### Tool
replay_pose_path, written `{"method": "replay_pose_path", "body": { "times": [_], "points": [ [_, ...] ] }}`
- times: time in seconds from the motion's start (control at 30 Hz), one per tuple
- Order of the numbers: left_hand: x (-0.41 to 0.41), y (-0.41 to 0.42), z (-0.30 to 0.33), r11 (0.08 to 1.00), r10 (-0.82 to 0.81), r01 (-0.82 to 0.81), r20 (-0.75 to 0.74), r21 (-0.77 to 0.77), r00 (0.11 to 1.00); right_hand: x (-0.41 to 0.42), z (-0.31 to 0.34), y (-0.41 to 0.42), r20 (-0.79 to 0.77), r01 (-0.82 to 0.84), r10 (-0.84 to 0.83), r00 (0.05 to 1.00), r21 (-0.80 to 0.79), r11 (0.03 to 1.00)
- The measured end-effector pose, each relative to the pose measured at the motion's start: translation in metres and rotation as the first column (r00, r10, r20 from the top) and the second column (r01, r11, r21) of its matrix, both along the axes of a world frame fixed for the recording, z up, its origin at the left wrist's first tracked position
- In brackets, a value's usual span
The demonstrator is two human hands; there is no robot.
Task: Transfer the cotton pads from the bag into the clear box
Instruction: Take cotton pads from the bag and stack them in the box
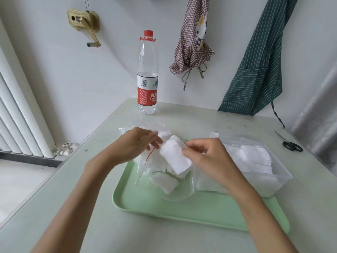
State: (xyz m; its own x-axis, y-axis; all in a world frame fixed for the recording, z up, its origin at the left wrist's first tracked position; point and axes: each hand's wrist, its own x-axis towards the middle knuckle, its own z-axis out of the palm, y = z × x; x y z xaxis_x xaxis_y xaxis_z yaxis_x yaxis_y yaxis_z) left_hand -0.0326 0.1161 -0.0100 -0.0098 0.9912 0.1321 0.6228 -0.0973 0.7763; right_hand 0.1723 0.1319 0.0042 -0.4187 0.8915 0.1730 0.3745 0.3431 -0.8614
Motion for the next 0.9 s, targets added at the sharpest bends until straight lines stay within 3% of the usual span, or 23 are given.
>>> {"method": "replay_pose_path", "body": {
  "times": [0.07, 0.17, 0.27, 0.43, 0.57, 0.73, 0.9],
  "points": [
    [0.009, -0.005, 0.014, 0.999, 0.032, -0.025, 0.185, -0.038, 0.982, 0.006, 0.002, 0.004, -0.102, -0.060, 0.039, 0.994, -0.211, 0.976],
    [0.019, -0.015, 0.027, 0.989, -0.059, 0.083, 0.186, -0.123, 0.981, 0.010, 0.005, 0.008, -0.178, -0.107, 0.047, 0.983, -0.343, 0.933],
    [0.027, -0.018, 0.028, 0.987, -0.134, 0.147, 0.165, -0.068, 0.977, 0.012, 0.007, 0.010, -0.176, -0.120, 0.065, 0.982, -0.324, 0.938],
    [0.050, -0.010, 0.028, 0.993, 0.019, -0.053, 0.308, 0.103, 0.951, 0.023, 0.016, 0.013, -0.286, -0.192, 0.111, 0.952, -0.274, 0.942],
    [0.083, 0.010, 0.032, 0.963, 0.102, -0.187, 0.385, 0.192, 0.917, 0.036, 0.019, 0.028, -0.291, 0.028, -0.062, 0.955, -0.117, 0.993],
    [0.112, 0.047, 0.027, 0.934, 0.224, -0.278, 0.235, 0.227, 0.946, 0.058, 0.018, 0.048, -0.441, 0.198, -0.236, 0.866, -0.131, 0.971],
    [0.122, 0.061, 0.011, 0.926, 0.345, -0.314, -0.134, 0.211, 0.929, 0.067, -0.005, 0.067, -0.257, 0.325, -0.340, 0.905, -0.101, 0.940]
  ]
}}
